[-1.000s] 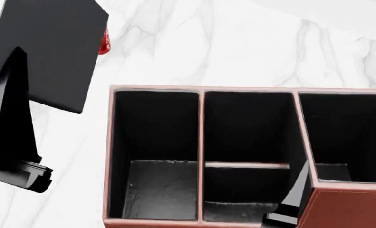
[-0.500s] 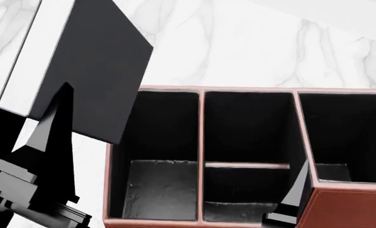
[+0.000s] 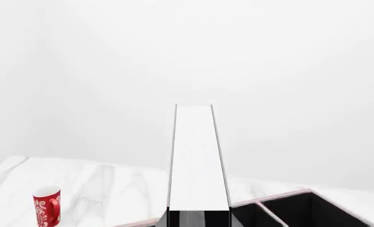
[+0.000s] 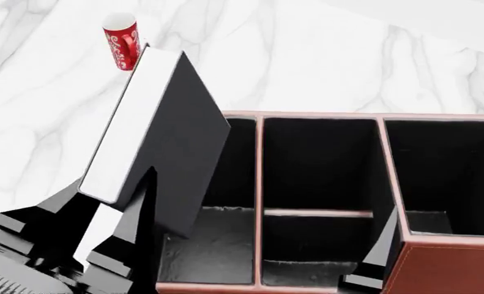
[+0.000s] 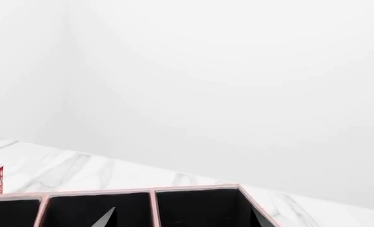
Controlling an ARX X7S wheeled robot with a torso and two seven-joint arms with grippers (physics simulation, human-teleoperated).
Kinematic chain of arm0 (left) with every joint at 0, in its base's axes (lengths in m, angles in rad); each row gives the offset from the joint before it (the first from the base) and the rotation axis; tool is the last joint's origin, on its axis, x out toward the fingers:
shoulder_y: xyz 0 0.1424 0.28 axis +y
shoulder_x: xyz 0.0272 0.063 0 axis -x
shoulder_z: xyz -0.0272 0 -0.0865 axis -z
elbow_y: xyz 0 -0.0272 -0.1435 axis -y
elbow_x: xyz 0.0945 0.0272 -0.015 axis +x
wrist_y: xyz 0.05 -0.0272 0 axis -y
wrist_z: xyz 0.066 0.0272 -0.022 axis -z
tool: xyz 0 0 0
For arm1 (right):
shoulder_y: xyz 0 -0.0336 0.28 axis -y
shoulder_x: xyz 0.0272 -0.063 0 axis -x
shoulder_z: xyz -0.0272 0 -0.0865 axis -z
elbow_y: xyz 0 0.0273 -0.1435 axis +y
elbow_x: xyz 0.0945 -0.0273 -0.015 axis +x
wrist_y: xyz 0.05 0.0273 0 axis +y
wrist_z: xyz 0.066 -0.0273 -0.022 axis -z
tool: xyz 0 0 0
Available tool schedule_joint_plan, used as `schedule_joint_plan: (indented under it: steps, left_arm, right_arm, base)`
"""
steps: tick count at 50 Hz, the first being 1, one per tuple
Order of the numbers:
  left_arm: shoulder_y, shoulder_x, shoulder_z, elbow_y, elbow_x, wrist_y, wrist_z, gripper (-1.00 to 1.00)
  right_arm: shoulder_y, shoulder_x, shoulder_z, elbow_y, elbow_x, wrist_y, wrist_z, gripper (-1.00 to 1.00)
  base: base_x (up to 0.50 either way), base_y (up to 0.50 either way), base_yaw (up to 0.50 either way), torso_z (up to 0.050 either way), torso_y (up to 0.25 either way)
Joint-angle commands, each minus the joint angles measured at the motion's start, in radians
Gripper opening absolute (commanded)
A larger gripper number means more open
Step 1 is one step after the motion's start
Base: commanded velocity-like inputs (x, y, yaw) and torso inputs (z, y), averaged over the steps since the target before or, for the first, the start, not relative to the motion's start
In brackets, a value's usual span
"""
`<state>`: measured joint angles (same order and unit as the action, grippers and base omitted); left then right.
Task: Pick up the book and place it in the left compartment of the caddy.
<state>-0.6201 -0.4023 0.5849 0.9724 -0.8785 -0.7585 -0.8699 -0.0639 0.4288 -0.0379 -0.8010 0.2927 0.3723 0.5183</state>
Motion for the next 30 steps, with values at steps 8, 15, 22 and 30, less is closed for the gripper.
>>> schedule_joint_plan:
  steps: [8, 15, 22, 30]
  left_arm:
    - [0.070, 0.075, 0.093, -0.095, 0.113, 0.024, -0.036, -1.00]
    - [0.080, 0.091, 0.127, -0.145, 0.147, 0.043, -0.019, -1.00]
    - [0.089, 0.097, 0.143, -0.245, 0.195, 0.097, 0.024, -1.00]
    - [0.087, 0.108, 0.137, -0.311, 0.210, 0.132, 0.045, -1.00]
  right_arm:
    - [0.001, 0.004, -0.001, -0.002, 0.005, 0.001, 0.005, 1.00]
    - [-0.002, 0.005, -0.001, 0.003, 0.005, -0.006, 0.005, 1.00]
    - [-0.001, 0.007, -0.004, -0.001, 0.006, -0.003, 0.008, 1.00]
    - [-0.001, 0.008, -0.005, 0.003, 0.006, -0.004, 0.010, 1.00]
  base:
    - [0.00, 0.00, 0.00, 0.000, 0.001]
    - [0.00, 0.00, 0.00, 0.001, 0.001]
    - [0.00, 0.00, 0.00, 0.000, 0.001]
    - [0.00, 0.00, 0.00, 0.000, 0.001]
